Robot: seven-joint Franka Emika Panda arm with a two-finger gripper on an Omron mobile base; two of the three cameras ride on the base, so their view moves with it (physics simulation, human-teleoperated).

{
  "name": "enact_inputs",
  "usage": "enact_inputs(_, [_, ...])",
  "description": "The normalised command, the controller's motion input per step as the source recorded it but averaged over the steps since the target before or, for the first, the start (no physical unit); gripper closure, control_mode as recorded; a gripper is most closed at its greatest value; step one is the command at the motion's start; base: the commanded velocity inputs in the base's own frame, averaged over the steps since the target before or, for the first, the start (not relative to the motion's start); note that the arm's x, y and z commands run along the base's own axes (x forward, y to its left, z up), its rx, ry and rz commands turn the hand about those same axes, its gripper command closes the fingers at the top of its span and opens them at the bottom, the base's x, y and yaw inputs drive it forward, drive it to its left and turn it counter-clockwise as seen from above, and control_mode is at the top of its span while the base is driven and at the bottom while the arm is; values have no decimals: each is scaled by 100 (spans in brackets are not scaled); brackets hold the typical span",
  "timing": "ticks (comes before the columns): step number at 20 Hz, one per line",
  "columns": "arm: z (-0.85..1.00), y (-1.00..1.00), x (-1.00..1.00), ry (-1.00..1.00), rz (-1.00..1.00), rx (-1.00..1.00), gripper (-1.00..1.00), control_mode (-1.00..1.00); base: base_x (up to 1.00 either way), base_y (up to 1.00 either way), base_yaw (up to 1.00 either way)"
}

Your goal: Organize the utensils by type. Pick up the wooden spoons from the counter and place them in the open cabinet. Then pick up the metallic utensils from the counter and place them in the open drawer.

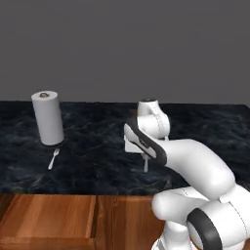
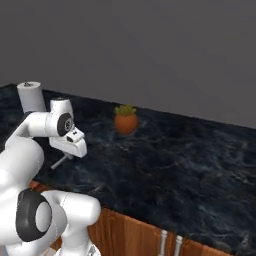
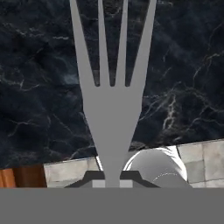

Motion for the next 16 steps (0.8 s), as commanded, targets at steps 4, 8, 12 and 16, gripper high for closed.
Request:
enact_inputs(4, [0, 0, 0, 0, 0, 0, 100, 100, -48, 10, 99])
enact_inputs(8, [0, 0, 0, 0, 0, 0, 100, 100, -38, 9, 100])
enact_inputs(12, [0, 0, 0, 0, 0, 0, 100, 100, -4, -2, 100])
enact_inputs(16, [0, 0, 0, 0, 0, 0, 100, 100, 12, -22, 90])
